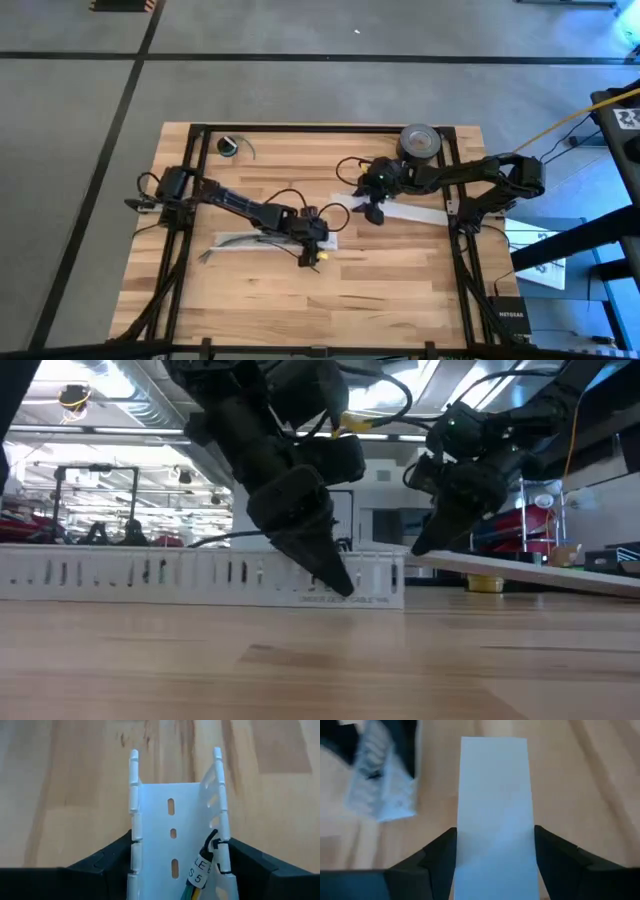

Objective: Ziptie cables
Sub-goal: Close the white cable duct

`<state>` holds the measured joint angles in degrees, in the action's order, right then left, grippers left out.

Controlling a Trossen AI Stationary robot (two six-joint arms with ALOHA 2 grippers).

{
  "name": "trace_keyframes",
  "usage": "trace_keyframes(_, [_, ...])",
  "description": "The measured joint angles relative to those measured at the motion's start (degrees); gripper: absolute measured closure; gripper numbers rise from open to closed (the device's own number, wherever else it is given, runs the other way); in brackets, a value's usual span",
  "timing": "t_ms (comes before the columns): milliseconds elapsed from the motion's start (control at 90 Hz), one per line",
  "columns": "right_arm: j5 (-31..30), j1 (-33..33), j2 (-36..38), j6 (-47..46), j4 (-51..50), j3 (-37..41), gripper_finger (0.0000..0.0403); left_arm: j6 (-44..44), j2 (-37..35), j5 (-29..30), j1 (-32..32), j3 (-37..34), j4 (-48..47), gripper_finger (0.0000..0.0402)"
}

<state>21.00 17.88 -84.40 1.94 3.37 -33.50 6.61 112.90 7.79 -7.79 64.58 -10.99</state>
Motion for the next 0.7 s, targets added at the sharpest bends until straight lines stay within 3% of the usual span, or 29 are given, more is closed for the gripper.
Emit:
trace_keyframes(300, [0.36,-5.67,-0.02,0.01,0.17,0.13,0.0188,5.33,-4.86,4.40,-1.27,-4.50,-1.99,0.0168])
trace_keyframes(522, [-4.48,-12.27,-0.07,-0.23,5.83,0.15,0.0188,5.56,-5.68,4.74,-1.22,-7.13,5.09,0.0168])
trace_keyframes(700, [-7.68,-16.31,-0.07,-0.40,6.87,0.15,0.0188,5.29,-5.64,4.65,-1.16,-7.10,5.62,0.0168])
